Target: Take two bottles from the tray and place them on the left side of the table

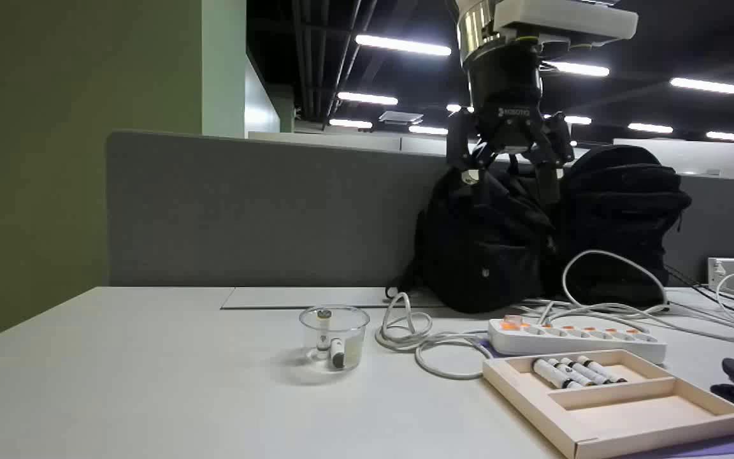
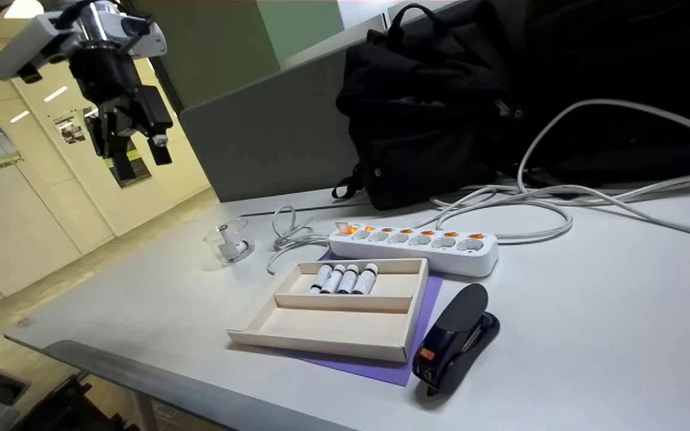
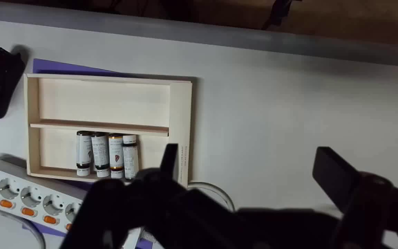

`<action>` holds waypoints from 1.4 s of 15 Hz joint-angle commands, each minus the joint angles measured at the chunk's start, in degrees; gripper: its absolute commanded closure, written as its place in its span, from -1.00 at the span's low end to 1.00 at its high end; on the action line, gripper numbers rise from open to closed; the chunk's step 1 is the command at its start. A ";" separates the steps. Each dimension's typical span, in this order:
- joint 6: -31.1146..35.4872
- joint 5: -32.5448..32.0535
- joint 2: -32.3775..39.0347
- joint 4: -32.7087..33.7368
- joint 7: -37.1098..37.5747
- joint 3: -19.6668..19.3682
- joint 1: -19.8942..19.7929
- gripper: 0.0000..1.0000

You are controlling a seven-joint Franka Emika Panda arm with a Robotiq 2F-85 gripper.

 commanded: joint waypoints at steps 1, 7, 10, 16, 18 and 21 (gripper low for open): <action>-0.10 -0.19 0.07 0.12 0.17 -0.92 0.96 -1.00; -0.04 -0.19 0.07 0.12 0.17 -0.93 0.96 -1.00; -0.04 -0.19 0.07 0.12 0.17 -0.93 0.96 -1.00; 9.44 -14.56 6.76 2.92 0.82 -1.43 -1.38 -1.00; 13.72 -21.08 10.55 4.47 2.16 -2.93 -2.54 -1.00; 14.87 -21.53 16.97 9.20 0.77 -7.01 -4.14 -1.00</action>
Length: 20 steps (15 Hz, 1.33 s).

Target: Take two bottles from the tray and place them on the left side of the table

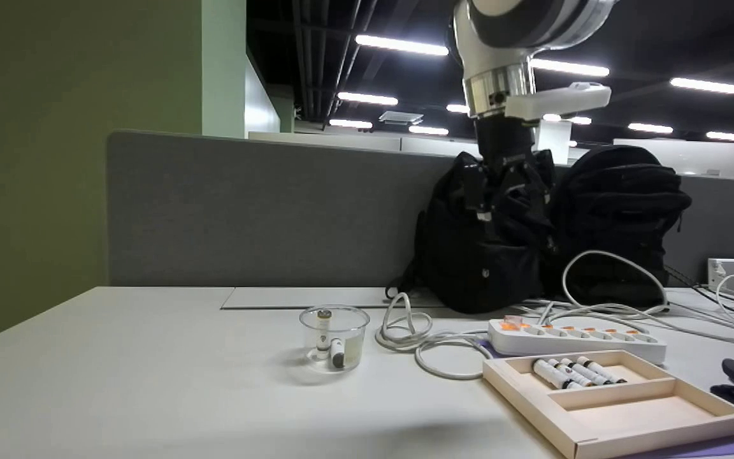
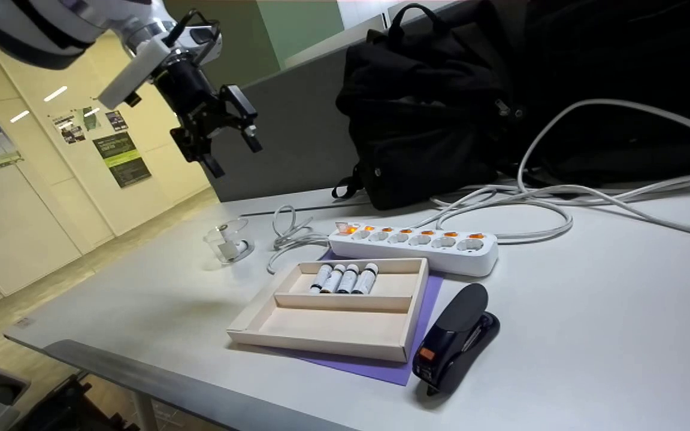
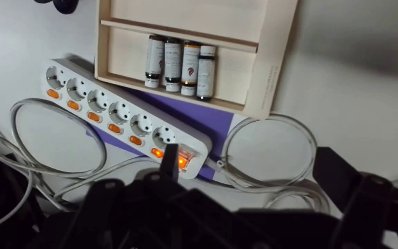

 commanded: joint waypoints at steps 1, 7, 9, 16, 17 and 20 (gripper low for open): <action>-4.21 1.33 8.77 9.34 1.85 -4.47 -1.38 -1.00; -2.39 1.38 9.02 8.28 -0.18 -5.85 -0.59 -1.00; -2.64 1.40 8.96 8.34 -0.03 -5.76 -0.36 -1.00; 17.95 5.94 13.00 -2.27 -1.03 -8.40 -1.78 -1.00; 20.58 7.50 13.98 -3.44 -1.74 -8.72 -2.03 -1.00; 25.02 12.10 16.27 -6.01 -4.81 -9.23 -2.86 -1.00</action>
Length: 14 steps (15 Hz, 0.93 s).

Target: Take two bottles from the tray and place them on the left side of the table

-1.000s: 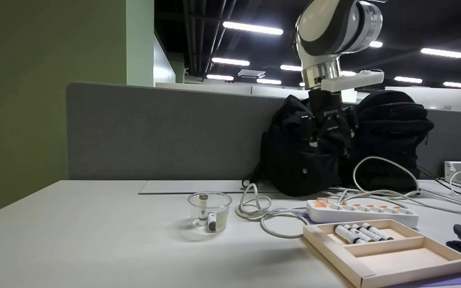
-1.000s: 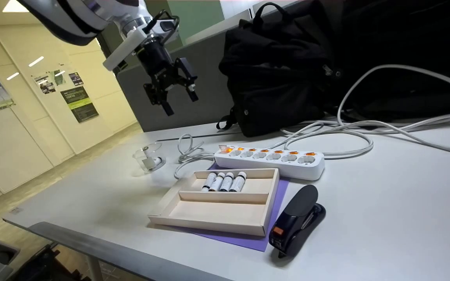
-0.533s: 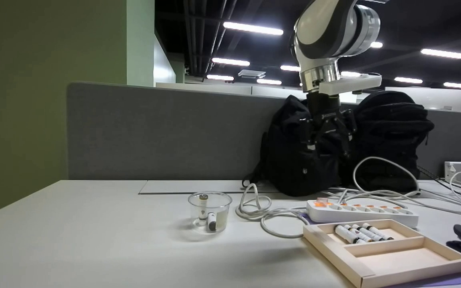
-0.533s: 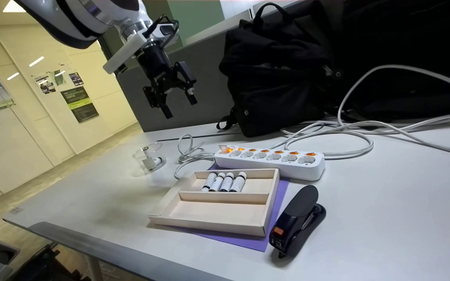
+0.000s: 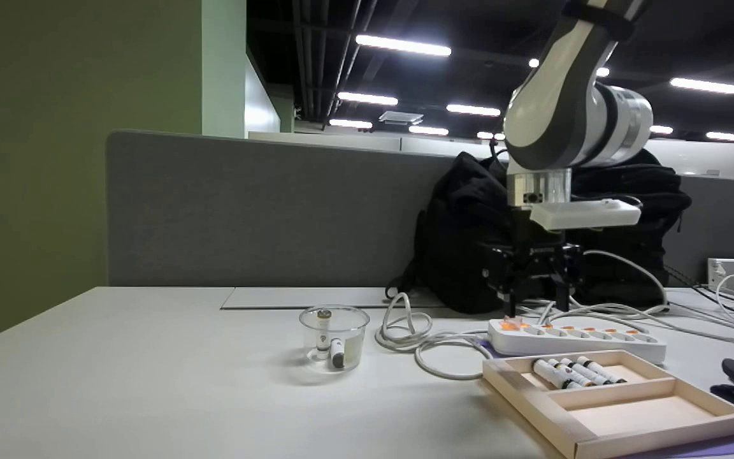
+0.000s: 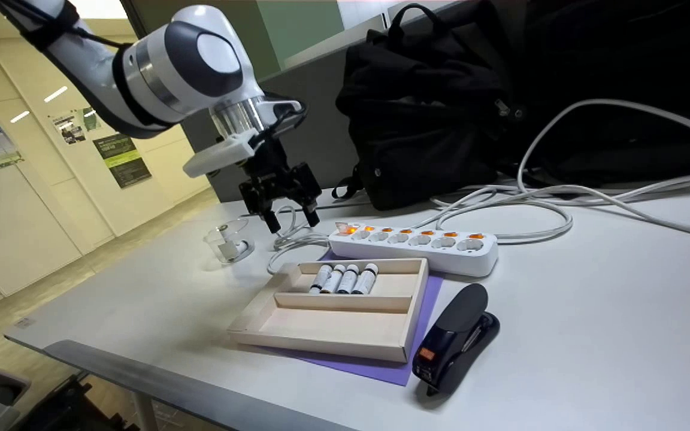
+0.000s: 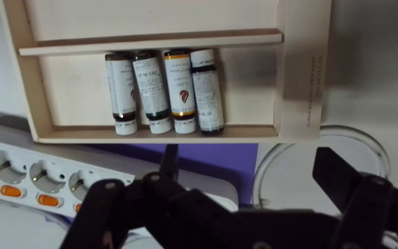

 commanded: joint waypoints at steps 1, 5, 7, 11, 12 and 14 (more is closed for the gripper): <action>4.98 3.90 1.50 -3.26 -3.05 -1.04 -0.82 -1.00; 12.86 4.89 5.32 -4.66 -7.24 -2.06 -1.66 -1.00; 16.09 5.53 7.56 -4.30 -9.06 -1.88 -2.35 -1.00; 19.51 8.09 11.17 -3.60 -12.57 0.26 -4.46 -1.00; 19.45 8.78 11.78 -3.47 -13.25 1.08 -5.16 -1.00; 19.68 9.72 12.83 -3.28 -14.26 2.26 -6.13 -1.00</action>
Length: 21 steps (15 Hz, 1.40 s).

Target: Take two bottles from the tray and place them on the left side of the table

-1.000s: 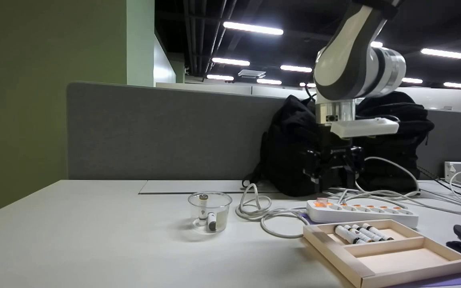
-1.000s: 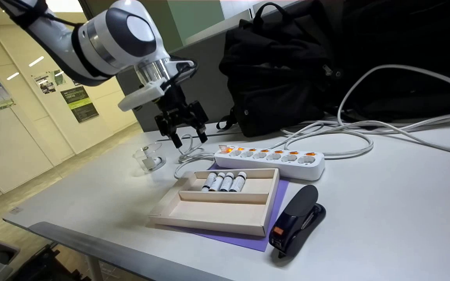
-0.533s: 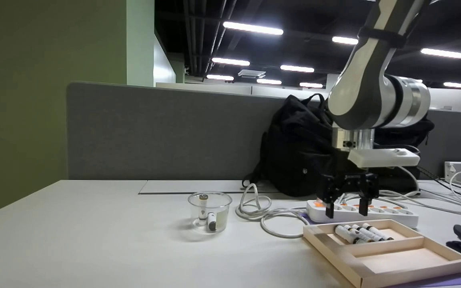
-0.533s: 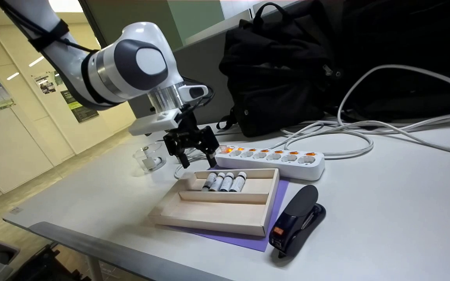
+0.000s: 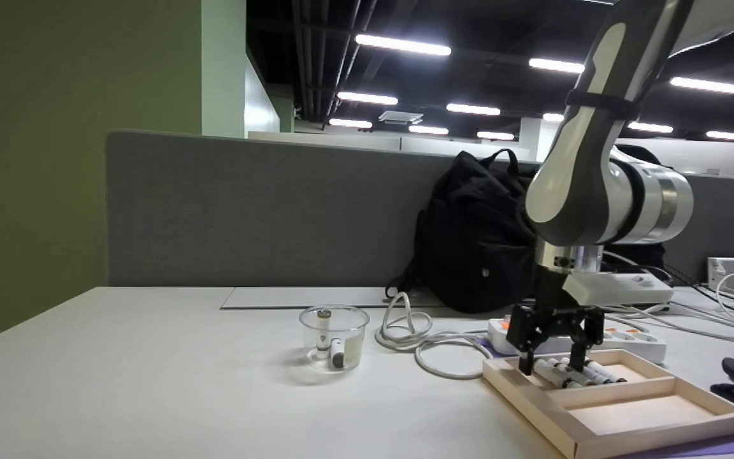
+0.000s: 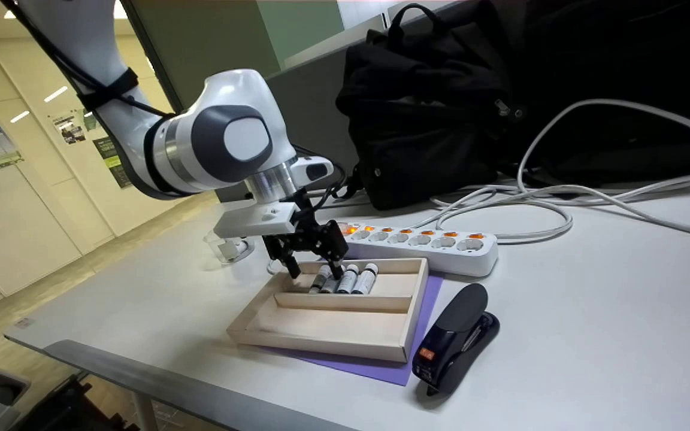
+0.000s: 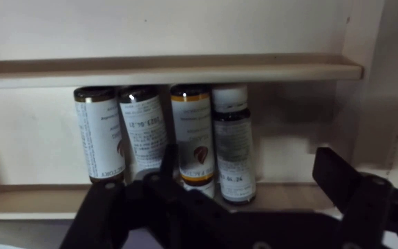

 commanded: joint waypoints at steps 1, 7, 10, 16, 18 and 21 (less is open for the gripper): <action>0.63 2.26 1.68 0.78 -2.48 2.62 -2.45 -1.00; 0.57 2.31 3.77 1.00 -2.81 2.42 -2.57 -0.49; -0.03 2.29 3.58 1.41 -2.28 1.92 -2.18 -0.07; -4.35 3.42 2.33 2.90 -1.16 1.73 -2.01 0.74; -7.00 4.37 2.06 3.98 -1.33 2.06 -2.25 0.98; -10.94 4.58 0.66 6.52 -1.08 2.22 -0.91 1.00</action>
